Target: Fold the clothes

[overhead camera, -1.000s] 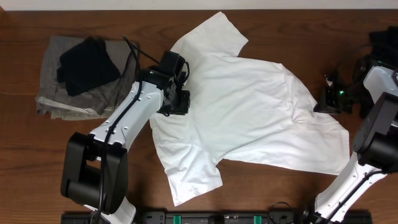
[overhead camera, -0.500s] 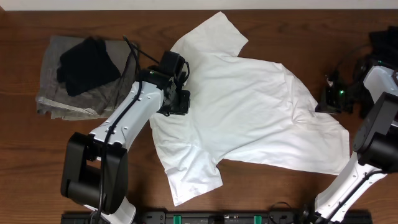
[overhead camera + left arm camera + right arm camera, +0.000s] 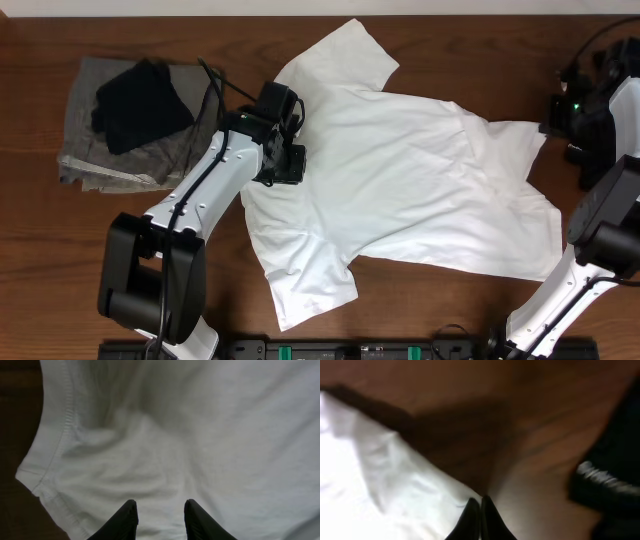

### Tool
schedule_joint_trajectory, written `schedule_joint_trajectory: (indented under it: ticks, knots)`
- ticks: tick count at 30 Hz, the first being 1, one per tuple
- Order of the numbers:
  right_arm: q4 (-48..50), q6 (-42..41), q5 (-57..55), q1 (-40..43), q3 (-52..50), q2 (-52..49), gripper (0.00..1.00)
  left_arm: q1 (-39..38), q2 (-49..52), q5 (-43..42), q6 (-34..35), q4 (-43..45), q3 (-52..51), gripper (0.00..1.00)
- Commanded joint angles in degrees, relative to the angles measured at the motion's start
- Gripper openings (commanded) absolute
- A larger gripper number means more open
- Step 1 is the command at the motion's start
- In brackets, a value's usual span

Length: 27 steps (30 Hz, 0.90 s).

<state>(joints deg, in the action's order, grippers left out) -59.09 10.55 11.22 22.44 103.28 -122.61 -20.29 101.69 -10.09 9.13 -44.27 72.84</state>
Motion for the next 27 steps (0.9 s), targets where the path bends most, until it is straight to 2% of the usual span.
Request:
schedule_joint_trajectory:
  ticks: [1,18,22,26,27]
  knots:
    - [3.8,-0.6,-4.9,-0.2,0.6,0.4,0.01,0.0,0.5,0.7,-0.5,0.0,0.3,0.33]
    - [31.3,-0.7,-6.9,0.0,0.4,-2.4,0.02,0.0,0.5,0.7,-0.5,0.2,0.3,0.33]
    - [35.7,-0.7,-6.9,0.0,0.4,-5.9,0.17,0.0,0.5,0.7,-0.5,1.2,0.3,0.33]
    - [38.1,-0.8,-7.0,0.0,0.4,-9.0,0.44,0.0,0.5,0.7,-1.4,3.2,0.3,0.33]
    - [38.7,-0.8,-7.0,0.1,0.4,-9.3,0.53,0.0,0.5,0.7,-2.4,4.1,0.5,0.33]
